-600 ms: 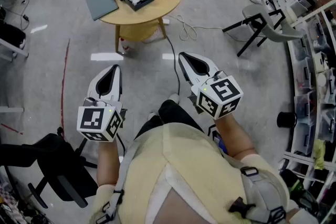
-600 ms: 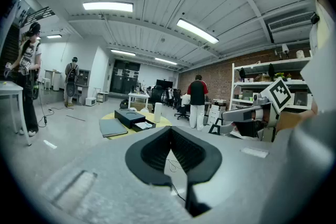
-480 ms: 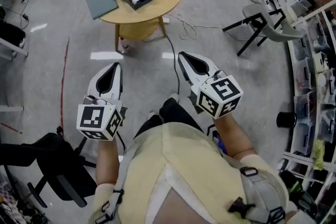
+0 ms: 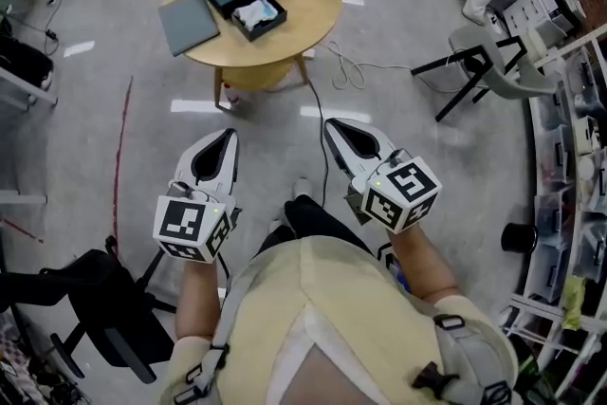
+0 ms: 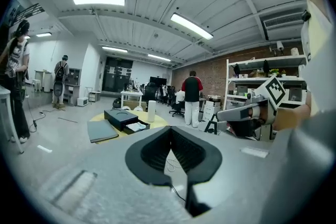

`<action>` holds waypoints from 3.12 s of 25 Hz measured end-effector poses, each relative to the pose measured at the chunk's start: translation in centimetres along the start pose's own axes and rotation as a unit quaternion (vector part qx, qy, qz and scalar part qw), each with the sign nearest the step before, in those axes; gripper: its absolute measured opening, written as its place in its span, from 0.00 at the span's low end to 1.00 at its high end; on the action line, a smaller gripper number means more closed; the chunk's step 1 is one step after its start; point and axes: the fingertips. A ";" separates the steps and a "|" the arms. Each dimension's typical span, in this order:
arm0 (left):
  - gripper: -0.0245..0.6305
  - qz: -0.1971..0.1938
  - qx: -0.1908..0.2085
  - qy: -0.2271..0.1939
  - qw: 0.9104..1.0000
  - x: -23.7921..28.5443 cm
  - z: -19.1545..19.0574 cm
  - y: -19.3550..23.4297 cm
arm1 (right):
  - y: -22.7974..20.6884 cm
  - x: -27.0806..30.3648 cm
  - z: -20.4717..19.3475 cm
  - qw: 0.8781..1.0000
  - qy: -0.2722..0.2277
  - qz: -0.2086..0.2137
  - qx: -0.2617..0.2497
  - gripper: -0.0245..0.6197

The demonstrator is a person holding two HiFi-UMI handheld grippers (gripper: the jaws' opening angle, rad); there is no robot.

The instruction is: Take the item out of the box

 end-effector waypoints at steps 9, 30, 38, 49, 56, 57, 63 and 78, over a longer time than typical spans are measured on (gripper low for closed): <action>0.04 0.048 0.014 0.012 0.999 5.9 1.4 1.6 | -4.8 3.5 1.8 0.995 0.036 0.064 -0.061 0.05; 0.04 0.127 -0.016 0.045 0.991 11.2 0.5 3.9 | -11.1 11.1 4.2 0.976 0.081 0.175 -0.101 0.34; 0.04 0.121 -0.013 0.043 0.992 15.1 1.0 6.8 | -12.7 15.4 4.5 0.970 0.098 0.169 -0.145 0.36; 0.04 0.092 0.014 0.064 0.994 23.1 1.2 14.4 | -18.0 24.5 4.2 0.970 0.140 0.157 -0.124 0.35; 0.05 0.060 -0.008 0.088 0.994 27.8 0.0 17.4 | -20.8 29.7 2.8 0.957 0.199 0.153 -0.144 0.35; 0.05 0.057 -0.012 0.091 0.994 28.2 -0.2 17.7 | -21.1 30.3 2.6 0.955 0.207 0.154 -0.147 0.36; 0.05 0.051 -0.029 0.106 0.993 30.7 -0.9 20.3 | -22.7 34.3 0.8 0.933 0.265 0.173 -0.174 0.36; 0.05 0.048 -0.057 0.138 0.988 34.0 -3.2 24.3 | -25.1 39.2 -3.9 0.855 0.399 0.203 -0.260 0.39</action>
Point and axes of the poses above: the fingertips, and each gripper's own axes: x forward along the fingers, y to its left, z out of its top, and after that the axes turned 11 degrees about z, right-handed
